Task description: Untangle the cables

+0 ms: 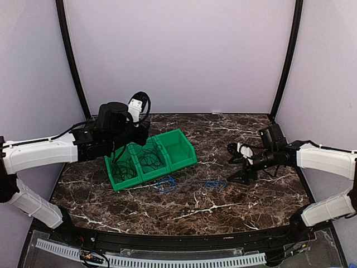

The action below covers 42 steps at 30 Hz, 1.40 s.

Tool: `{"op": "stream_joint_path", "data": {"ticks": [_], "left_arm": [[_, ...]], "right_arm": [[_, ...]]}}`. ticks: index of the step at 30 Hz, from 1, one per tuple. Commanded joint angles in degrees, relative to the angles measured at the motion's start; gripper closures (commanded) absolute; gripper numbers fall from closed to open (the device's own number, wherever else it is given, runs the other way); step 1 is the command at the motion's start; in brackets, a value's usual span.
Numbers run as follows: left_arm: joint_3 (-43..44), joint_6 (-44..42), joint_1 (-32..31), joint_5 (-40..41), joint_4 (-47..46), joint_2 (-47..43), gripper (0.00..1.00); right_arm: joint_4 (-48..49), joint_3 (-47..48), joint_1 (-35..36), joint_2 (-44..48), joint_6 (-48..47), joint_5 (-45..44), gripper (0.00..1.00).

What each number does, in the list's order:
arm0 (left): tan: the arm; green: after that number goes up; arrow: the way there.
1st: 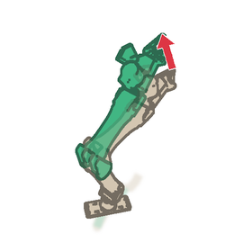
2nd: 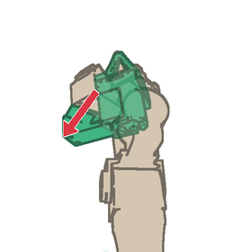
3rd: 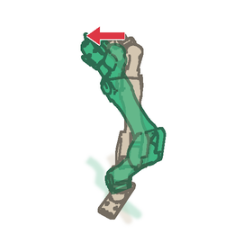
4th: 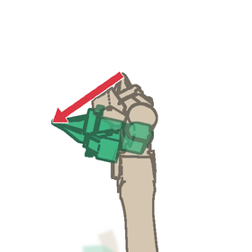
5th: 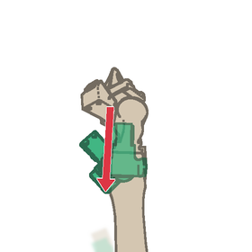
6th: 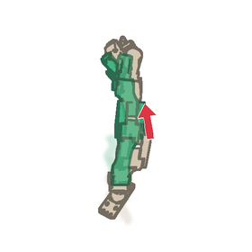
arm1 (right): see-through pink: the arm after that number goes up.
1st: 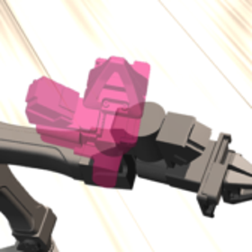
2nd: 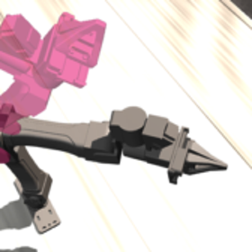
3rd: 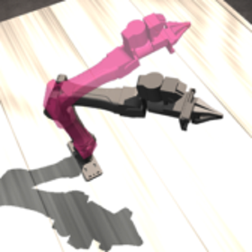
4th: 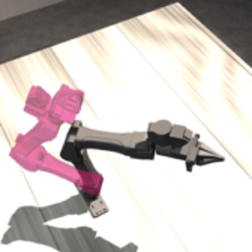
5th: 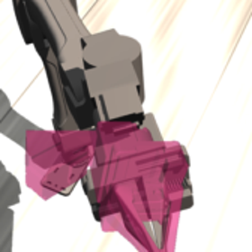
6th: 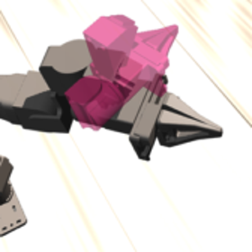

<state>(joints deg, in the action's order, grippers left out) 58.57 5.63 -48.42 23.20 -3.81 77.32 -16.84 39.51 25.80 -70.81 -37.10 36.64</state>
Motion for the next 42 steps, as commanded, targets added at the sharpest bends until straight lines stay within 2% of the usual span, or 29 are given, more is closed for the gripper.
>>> {"op": "stream_joint_path", "data": {"ticks": [1, 4, 9, 12, 22, 36, 42], "left_arm": [[-0.6, 0.8, 0.1, -13.9, -6.6, 1.3, 1.0], [-0.7, 1.8, 0.1, -21.1, -8.5, 2.3, 1.0], [-1.5, 2.4, 0.1, -25.0, -9.0, 1.6, 1.0], [-4.1, 1.4, 0.1, -29.4, -10.8, -1.6, 1.0], [-12.8, -0.1, 0.3, -26.6, -15.7, -14.0, 1.0], [-2.8, 1.4, 0.4, -36.1, -17.5, -3.8, 1.0], [-2.2, 0.6, 0.4, -36.3, -19.3, -2.0, 1.0]], "right_arm": [[-0.2, 1.5, -0.1, -0.6, -0.6, 0.4, 0.18], [-0.2, 1.4, -0.1, -0.6, -0.7, 0.3, 0.18], [-0.3, 1.5, -0.1, -1.2, -0.8, 0.3, 0.18], [-0.3, 1.5, -0.1, -1.6, -0.9, 0.2, 0.18], [-0.5, 1.7, -0.1, -2.0, -1.0, 0.1, 0.18], [-0.7, 1.6, 0.0, -2.0, -1.0, -0.2, 0.18], [-0.7, 1.8, 0.0, -3.1, -1.1, -0.4, 0.18]]}}
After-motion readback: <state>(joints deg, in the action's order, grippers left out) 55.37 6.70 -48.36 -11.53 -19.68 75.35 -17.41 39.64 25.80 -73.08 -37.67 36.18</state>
